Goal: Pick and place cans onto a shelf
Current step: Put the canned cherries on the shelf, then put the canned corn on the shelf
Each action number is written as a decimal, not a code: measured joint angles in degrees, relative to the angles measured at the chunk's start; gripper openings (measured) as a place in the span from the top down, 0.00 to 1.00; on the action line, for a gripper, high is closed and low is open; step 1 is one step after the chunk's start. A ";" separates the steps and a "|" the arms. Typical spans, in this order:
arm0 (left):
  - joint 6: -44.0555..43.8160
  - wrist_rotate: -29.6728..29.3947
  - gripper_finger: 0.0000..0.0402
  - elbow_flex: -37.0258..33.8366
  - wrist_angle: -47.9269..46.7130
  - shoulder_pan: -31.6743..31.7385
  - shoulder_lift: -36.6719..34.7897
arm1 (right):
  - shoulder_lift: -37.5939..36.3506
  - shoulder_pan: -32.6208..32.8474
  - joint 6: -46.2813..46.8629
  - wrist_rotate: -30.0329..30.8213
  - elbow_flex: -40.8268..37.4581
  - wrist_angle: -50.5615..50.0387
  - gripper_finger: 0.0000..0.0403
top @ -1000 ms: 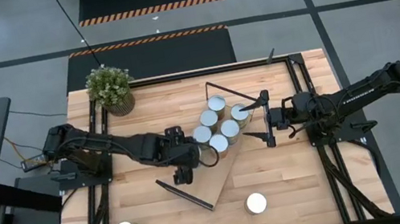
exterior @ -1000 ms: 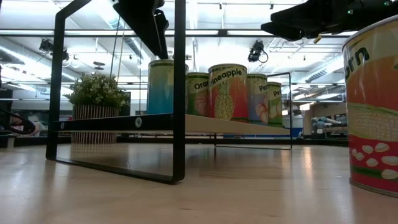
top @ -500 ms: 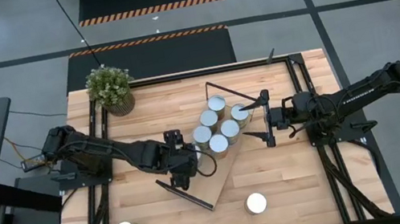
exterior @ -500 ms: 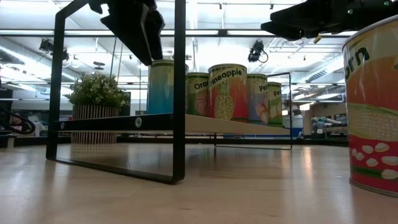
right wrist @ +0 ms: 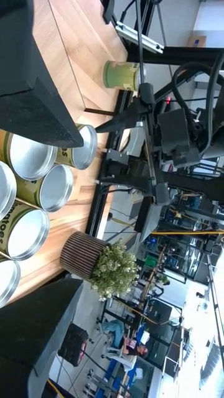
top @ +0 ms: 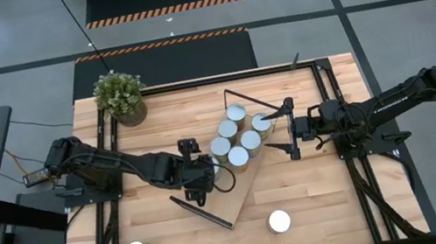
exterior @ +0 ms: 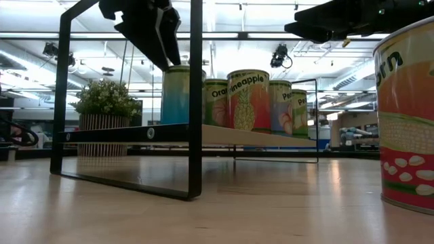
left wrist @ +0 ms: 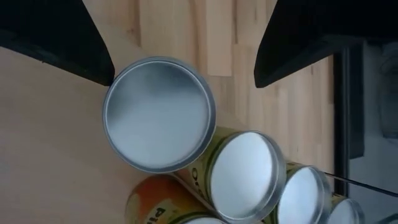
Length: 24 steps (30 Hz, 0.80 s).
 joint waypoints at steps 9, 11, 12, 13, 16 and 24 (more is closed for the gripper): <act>0.02 -3.18 0.02 -0.02 -0.13 -0.15 -0.39 | 0.00 0.00 -0.05 0.00 0.00 0.00 0.09; -1.22 -3.20 0.02 -0.02 0.00 -0.42 -0.55 | 0.00 0.00 -0.07 0.00 0.00 0.00 0.09; -2.12 -3.16 0.02 -0.02 -0.02 -0.59 -0.53 | 0.00 0.00 -0.07 0.00 0.00 0.04 0.09; -3.13 -3.13 0.02 -0.02 0.00 -0.82 -0.49 | 0.02 0.00 -0.07 0.00 0.00 0.07 0.09; -5.42 -3.58 0.02 -0.02 -0.39 -1.11 -0.40 | 0.07 0.00 0.01 -0.29 0.00 0.04 0.09; -4.80 -4.91 0.02 -0.02 -2.11 -0.90 -0.42 | 3.38 2.99 0.27 0.70 1.31 -0.32 0.09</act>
